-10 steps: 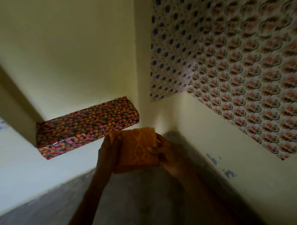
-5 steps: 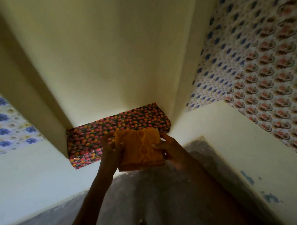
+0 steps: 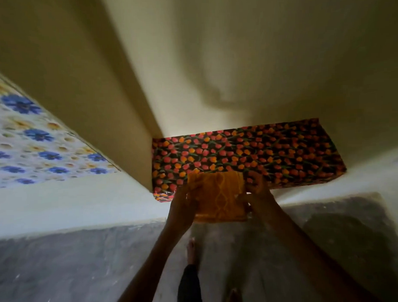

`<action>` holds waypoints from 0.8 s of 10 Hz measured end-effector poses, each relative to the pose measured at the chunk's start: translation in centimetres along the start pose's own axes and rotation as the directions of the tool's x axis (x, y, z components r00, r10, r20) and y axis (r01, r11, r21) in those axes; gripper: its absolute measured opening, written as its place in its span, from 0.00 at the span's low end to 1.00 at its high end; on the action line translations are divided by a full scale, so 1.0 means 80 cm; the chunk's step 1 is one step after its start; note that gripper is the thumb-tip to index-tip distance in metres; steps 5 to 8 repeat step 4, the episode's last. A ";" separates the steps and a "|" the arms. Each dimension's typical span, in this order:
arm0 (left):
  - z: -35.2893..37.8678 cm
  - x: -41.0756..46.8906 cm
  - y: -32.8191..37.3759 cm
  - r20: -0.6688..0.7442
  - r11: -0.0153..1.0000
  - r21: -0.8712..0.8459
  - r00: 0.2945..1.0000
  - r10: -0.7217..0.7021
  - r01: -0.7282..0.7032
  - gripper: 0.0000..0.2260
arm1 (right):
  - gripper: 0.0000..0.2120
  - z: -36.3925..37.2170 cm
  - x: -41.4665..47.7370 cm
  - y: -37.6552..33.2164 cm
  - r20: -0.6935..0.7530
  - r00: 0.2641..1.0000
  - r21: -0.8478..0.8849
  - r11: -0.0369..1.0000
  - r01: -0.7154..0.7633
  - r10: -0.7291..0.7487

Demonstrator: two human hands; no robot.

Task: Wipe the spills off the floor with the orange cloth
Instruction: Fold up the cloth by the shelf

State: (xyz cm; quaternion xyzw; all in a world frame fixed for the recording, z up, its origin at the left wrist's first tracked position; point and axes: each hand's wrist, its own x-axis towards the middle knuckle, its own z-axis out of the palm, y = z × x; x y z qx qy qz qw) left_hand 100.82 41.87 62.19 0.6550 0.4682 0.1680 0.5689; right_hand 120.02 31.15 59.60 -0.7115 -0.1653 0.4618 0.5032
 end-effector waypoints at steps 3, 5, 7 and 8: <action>-0.073 0.255 -0.131 -0.145 0.970 0.244 0.989 0.016 0.020 0.11 | 0.30 0.154 0.262 0.028 0.119 0.990 -0.263 0.959 0.107 -0.077; -0.095 0.313 -0.149 -0.256 0.951 0.303 0.967 0.012 0.068 0.16 | 0.30 0.190 0.322 0.035 0.189 0.973 -0.326 0.926 0.191 -0.134; -0.095 0.313 -0.149 -0.256 0.951 0.303 0.967 0.012 0.068 0.16 | 0.30 0.190 0.322 0.035 0.189 0.973 -0.326 0.926 0.191 -0.134; -0.095 0.313 -0.149 -0.256 0.951 0.303 0.967 0.012 0.068 0.16 | 0.30 0.190 0.322 0.035 0.189 0.973 -0.326 0.926 0.191 -0.134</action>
